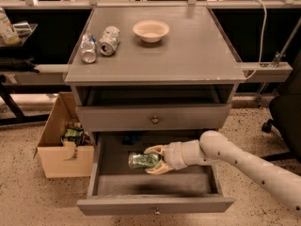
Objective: Pick green can from middle drawer and place on counter
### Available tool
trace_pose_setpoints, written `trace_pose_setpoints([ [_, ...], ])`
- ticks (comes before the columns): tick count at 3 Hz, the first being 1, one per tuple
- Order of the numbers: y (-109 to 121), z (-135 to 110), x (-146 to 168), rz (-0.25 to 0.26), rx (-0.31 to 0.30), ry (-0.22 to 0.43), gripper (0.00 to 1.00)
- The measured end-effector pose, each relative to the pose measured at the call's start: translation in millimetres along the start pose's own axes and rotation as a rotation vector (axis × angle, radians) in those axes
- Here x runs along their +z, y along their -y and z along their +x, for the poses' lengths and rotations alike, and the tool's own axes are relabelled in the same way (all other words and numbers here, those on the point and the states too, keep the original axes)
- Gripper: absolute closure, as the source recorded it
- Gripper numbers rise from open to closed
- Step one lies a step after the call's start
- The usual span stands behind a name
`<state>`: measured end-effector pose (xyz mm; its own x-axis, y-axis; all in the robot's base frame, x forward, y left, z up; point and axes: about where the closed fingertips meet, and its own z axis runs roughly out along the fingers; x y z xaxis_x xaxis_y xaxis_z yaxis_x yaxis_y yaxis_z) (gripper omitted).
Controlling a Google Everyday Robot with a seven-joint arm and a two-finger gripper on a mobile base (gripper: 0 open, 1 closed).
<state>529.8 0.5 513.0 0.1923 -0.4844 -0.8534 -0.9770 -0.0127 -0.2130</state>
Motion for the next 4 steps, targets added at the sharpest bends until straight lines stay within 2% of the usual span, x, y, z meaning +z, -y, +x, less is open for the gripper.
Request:
trace_pose_setpoints([
  [1, 0.1, 0.0, 0.1, 0.000, 0.000, 0.000, 1.00],
  [2, 7.3, -28.1, -16.5, 0.016, -0.055, 0.036, 1.00],
  [3, 15.4, -77.9, -40.1, 0.032, -0.145, 0.036, 1.00],
  [4, 23.0, -128.6, -65.5, 0.053, -0.235, -0.009, 1.00],
])
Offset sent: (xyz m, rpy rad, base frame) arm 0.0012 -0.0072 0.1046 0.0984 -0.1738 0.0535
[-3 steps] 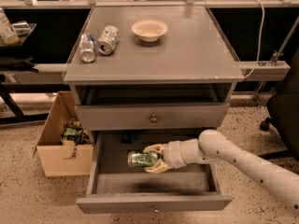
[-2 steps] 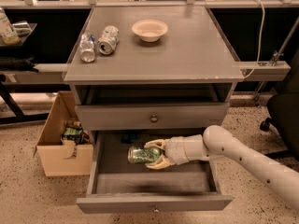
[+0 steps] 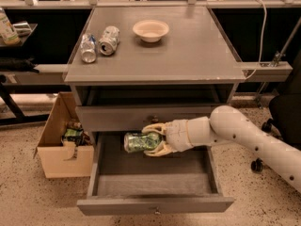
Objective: Pick green can from middle drawer and place on counter
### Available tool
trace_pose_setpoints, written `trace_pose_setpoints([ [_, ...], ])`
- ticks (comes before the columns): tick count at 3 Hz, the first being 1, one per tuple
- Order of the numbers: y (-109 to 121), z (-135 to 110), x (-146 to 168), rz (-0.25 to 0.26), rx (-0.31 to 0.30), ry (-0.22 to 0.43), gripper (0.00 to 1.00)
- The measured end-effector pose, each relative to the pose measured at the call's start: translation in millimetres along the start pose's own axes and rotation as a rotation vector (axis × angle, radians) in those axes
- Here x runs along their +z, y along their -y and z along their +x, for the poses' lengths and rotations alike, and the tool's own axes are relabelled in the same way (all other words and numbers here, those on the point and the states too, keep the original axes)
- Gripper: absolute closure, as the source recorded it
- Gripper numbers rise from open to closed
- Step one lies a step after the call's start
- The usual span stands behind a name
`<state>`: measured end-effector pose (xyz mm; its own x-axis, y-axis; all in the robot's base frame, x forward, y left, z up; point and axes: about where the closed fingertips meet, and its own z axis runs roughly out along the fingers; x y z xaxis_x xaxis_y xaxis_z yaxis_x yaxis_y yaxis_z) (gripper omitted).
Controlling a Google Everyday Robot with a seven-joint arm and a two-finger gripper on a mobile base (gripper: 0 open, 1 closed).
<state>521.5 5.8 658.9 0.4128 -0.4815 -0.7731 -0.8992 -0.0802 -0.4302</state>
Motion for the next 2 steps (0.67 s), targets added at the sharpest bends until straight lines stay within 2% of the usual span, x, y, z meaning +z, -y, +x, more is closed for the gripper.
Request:
trace_pose_setpoints([
  [1, 23.6, -49.5, -27.2, 0.010, -0.096, -0.080, 1.00],
  [2, 23.6, -49.5, -27.2, 0.010, -0.096, -0.080, 1.00],
])
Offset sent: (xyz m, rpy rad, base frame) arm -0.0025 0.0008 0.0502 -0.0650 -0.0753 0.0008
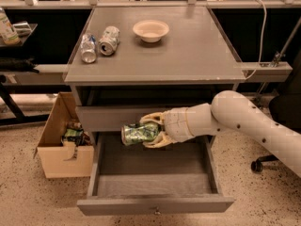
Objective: Pick green can from middle drawer and place on counter
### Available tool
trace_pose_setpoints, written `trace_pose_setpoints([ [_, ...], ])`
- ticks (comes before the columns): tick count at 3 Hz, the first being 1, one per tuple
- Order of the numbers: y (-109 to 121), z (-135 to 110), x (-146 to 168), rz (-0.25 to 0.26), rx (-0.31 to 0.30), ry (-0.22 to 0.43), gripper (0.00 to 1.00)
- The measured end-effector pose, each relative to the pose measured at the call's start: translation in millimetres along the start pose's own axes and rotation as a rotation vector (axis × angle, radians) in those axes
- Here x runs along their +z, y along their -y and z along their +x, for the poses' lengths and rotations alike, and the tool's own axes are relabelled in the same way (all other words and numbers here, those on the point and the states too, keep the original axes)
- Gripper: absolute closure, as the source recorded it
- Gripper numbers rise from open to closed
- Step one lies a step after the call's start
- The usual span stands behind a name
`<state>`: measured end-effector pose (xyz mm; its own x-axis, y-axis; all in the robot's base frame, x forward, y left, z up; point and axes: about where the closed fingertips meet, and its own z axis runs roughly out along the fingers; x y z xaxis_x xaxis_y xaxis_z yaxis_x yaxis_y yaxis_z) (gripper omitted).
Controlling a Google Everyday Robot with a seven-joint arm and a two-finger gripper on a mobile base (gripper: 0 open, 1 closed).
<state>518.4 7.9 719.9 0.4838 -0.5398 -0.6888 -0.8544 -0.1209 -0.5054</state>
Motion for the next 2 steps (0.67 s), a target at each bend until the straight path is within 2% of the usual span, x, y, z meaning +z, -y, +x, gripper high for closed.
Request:
trace_pose_setpoints([
  [1, 10.0, -0.4, -21.2, 0.033, -0.012, -0.041, 1.00],
  [2, 31.8, -5.8, -70.3, 0.110, -0.013, -0.099, 1.00],
])
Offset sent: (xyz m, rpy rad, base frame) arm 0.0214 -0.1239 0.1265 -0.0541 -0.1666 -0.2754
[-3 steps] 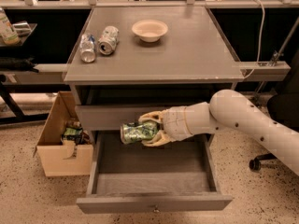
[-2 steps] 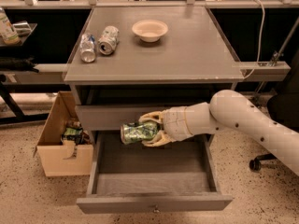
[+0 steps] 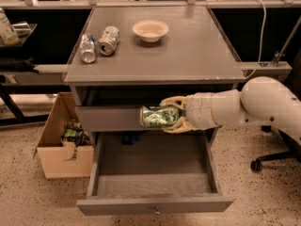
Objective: Pick green can from middle drawer and place on counter
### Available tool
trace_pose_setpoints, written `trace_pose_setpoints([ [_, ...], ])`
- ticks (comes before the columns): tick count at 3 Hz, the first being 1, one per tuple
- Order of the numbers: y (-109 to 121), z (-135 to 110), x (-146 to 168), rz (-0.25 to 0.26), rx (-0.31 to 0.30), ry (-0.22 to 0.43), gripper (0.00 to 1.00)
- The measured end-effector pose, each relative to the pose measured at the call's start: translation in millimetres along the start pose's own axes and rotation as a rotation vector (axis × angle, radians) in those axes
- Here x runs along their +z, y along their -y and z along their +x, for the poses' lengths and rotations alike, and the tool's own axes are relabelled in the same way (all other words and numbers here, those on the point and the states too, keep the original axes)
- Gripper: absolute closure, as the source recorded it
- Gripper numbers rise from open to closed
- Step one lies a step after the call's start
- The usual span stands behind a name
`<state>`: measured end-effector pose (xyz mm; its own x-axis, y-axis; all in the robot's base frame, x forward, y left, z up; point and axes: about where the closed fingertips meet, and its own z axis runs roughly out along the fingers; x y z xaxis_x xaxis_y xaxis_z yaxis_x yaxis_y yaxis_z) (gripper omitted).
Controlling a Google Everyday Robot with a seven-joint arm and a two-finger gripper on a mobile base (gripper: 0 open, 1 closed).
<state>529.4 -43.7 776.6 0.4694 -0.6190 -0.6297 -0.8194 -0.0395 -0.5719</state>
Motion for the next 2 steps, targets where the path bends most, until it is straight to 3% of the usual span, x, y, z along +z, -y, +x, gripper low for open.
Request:
trace_pose_setpoints([
  [1, 30.4, 5.2, -49.9, 0.082, 0.002, -0.070, 1.00],
  [2, 32.4, 6.2, -50.2, 0.085, 0.009, -0.067, 1.00],
])
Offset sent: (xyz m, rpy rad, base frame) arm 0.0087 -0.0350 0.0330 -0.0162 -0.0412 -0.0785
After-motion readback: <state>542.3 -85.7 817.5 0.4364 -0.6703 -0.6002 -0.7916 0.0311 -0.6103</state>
